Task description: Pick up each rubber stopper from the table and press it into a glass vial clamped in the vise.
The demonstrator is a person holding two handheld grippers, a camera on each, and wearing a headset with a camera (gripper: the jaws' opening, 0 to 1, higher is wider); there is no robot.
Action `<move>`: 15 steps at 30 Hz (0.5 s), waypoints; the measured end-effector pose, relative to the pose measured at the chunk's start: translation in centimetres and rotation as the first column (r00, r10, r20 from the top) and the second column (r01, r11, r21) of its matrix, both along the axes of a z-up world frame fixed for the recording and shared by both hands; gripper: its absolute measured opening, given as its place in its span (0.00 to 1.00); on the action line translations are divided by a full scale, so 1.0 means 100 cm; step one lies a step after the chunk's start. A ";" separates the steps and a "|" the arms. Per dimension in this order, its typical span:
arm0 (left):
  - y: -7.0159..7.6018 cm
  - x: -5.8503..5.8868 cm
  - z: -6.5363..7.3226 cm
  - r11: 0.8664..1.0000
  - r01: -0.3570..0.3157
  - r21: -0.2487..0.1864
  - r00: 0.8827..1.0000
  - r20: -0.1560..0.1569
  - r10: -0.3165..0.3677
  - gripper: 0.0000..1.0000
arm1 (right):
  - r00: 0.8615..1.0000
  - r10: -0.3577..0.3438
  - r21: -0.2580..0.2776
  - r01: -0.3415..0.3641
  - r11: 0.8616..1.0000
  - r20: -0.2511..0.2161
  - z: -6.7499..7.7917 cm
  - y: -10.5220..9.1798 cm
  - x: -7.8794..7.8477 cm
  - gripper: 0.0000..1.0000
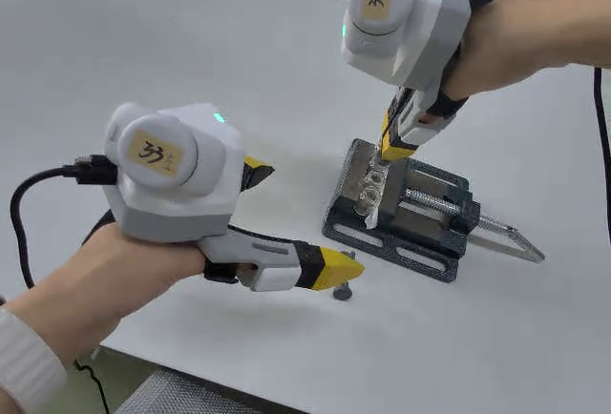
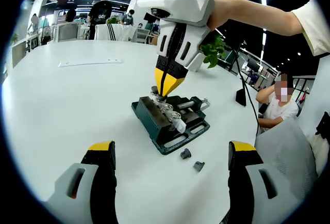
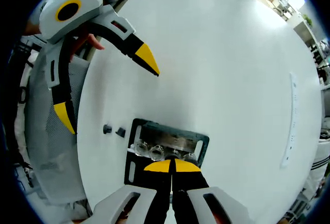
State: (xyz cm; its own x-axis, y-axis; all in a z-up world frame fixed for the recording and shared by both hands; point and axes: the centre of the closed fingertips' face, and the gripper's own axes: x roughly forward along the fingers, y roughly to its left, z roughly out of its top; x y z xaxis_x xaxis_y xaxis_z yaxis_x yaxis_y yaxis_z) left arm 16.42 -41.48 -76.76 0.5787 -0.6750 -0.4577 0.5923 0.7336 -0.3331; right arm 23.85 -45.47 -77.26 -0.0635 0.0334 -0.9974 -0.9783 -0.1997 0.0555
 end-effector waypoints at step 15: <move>-0.007 0.000 0.014 1.000 0.010 0.005 1.000 0.022 -0.011 0.89 | 1.000 -0.023 0.081 0.022 0.997 0.004 0.003 -0.001 -0.003 0.00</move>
